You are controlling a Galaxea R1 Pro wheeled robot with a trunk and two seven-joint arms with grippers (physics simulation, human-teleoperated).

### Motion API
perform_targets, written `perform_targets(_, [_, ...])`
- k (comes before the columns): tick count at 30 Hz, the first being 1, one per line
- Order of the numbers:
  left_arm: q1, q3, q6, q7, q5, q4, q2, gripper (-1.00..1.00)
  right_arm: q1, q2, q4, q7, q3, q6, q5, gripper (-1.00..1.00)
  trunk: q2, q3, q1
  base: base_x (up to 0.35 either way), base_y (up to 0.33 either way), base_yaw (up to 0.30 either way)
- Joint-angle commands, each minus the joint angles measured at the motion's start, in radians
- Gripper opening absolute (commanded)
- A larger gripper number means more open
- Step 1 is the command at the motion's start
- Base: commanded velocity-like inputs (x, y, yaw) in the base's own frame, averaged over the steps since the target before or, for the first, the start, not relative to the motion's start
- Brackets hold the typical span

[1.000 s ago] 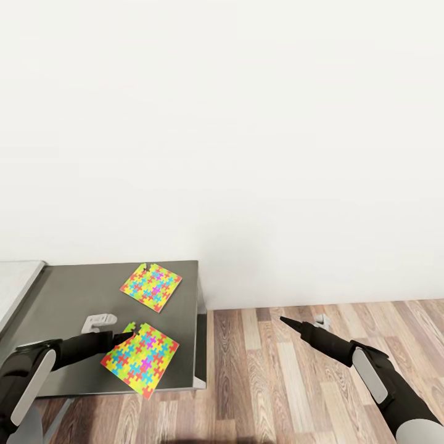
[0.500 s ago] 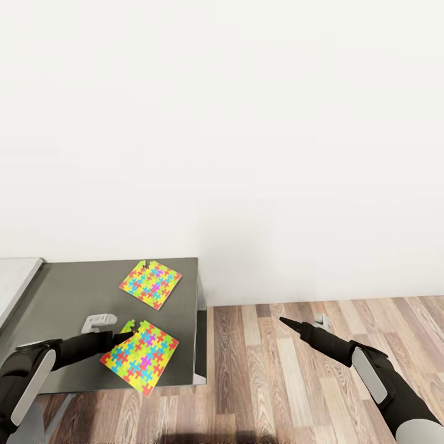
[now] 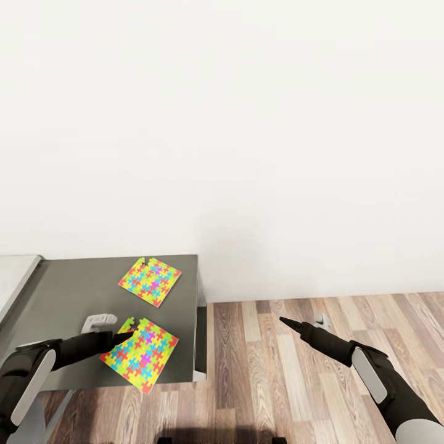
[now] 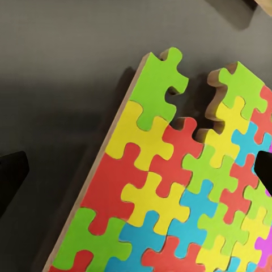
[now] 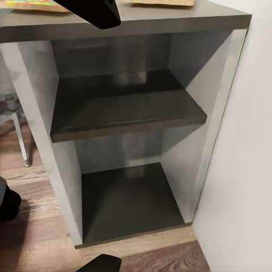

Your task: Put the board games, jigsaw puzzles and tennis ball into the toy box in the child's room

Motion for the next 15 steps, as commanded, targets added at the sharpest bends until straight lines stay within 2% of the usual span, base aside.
perform_targets(1, [-0.001, 0.001, 0.006, -0.002, 0.002, 0.0, 0.0, 1.0, 0.0, 0.0, 0.0, 0.001, -0.001, 0.007, -0.006, 1.0, -0.002, -0.002, 0.001, 0.0, 0.0, 0.0])
perform_targets(6, [-0.001, 0.001, 0.006, -0.002, 0.002, 0.0, 0.0, 1.0, 0.0, 0.0, 0.0, 0.001, -0.002, 0.007, -0.006, 1.0, -0.002, -0.002, 0.001, 0.0, -0.007, 0.0])
perform_targets(11, [-0.001, 0.001, 0.006, -0.002, 0.002, 0.0, 0.0, 1.0, 0.0, 0.0, 0.0, 0.001, -0.003, 0.007, -0.006, 1.0, -0.002, -0.002, 0.001, 0.0, -0.183, 0.0])
perform_targets(15, [-0.001, 0.001, 0.007, -0.003, 0.002, 0.0, 0.0, 1.0, 0.0, 0.0, 0.0, 0.001, -0.003, 0.007, -0.006, 1.0, -0.002, -0.002, 0.001, 0.0, -0.091, 0.0])
